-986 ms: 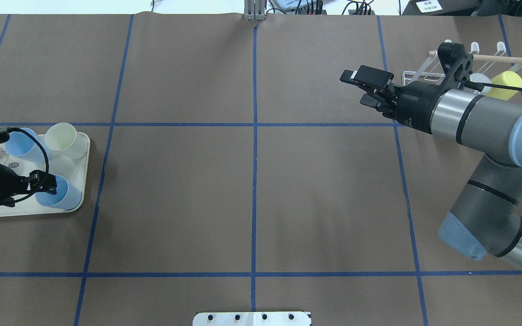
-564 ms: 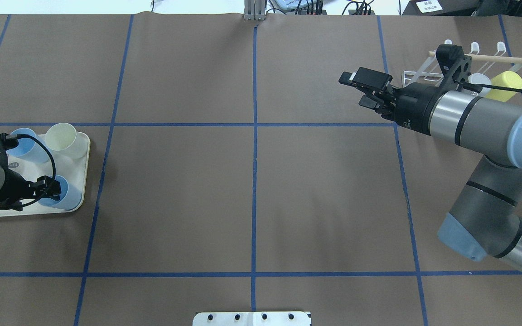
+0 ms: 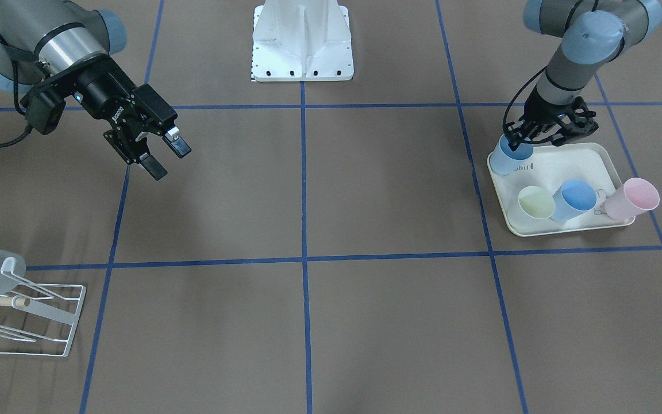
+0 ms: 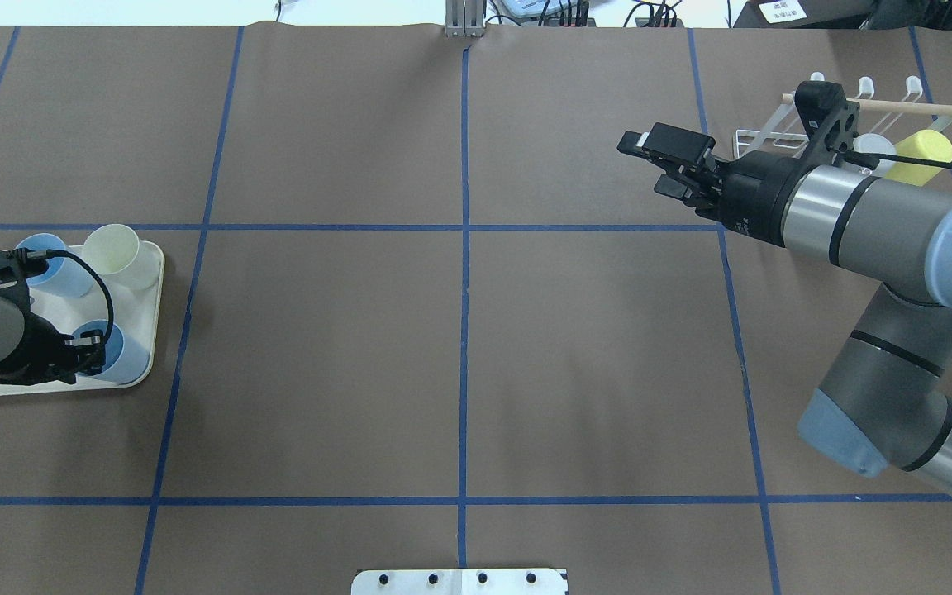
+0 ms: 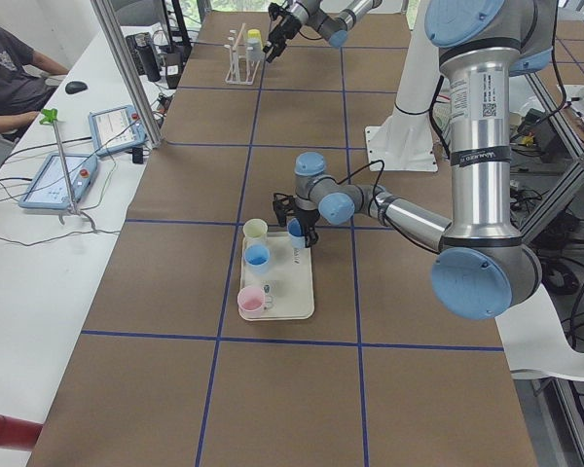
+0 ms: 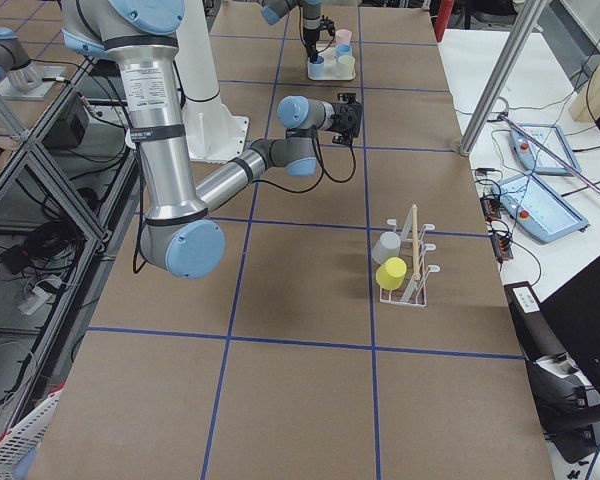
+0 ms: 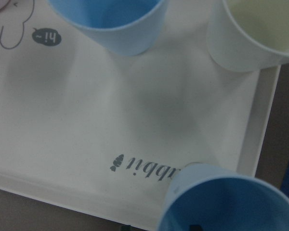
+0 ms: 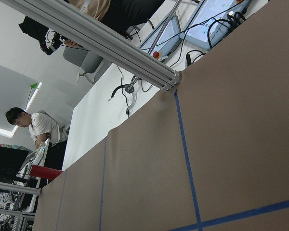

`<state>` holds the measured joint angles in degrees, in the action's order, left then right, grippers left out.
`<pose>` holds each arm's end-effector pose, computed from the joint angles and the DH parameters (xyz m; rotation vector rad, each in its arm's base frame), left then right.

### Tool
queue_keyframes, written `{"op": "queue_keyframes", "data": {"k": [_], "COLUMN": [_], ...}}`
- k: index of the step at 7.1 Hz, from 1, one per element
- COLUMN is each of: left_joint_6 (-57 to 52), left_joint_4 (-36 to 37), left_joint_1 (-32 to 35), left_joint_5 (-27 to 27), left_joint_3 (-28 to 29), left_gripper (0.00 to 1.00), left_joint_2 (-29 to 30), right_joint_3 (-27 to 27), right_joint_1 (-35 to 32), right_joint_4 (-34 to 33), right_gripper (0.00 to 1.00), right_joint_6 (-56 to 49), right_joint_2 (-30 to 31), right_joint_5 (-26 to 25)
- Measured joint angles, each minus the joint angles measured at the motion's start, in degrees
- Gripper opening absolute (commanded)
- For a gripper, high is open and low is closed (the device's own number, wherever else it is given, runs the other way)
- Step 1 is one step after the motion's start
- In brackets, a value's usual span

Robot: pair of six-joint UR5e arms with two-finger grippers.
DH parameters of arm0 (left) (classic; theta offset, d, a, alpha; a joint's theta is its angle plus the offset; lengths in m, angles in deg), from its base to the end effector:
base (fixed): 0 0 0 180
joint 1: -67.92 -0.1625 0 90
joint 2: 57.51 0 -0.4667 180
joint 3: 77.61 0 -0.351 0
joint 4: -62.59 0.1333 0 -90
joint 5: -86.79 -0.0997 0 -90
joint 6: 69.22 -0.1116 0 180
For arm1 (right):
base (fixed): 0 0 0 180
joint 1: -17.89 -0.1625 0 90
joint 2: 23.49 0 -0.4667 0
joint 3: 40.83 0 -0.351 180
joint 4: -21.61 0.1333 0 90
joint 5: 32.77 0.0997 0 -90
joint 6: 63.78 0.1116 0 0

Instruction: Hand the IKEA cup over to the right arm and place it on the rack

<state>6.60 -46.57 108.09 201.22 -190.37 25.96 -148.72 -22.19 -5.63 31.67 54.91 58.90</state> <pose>0.2678 -0.3401 0.5532 -0.0896 0.7319 -0.3013 -0.3041 -0.4259 0.3429 0.4667 -1.5744 0.5888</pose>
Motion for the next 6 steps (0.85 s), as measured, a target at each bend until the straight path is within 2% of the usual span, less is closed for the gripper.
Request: {"op": "queue_keyframes", "data": {"k": [4,6], "left_joint_6": [-0.9,0.4], "left_joint_4": [2.8,9.9], "left_joint_1": [5.0,9.7], "left_joint_5": [5.2,7.3], "left_joint_3": [-6.7,-12.9], "left_gripper": [0.0,0.0], "left_joint_2": [-2.1,1.8], "right_joint_3": [-0.3,-0.5], "right_joint_1": [0.0,0.3], "right_joint_4": [0.0,0.0], "right_gripper": [1.0,1.0], "right_joint_6": [0.1,0.8], "right_joint_2": [-0.1,-0.8], "right_joint_5": [0.0,0.1]}}
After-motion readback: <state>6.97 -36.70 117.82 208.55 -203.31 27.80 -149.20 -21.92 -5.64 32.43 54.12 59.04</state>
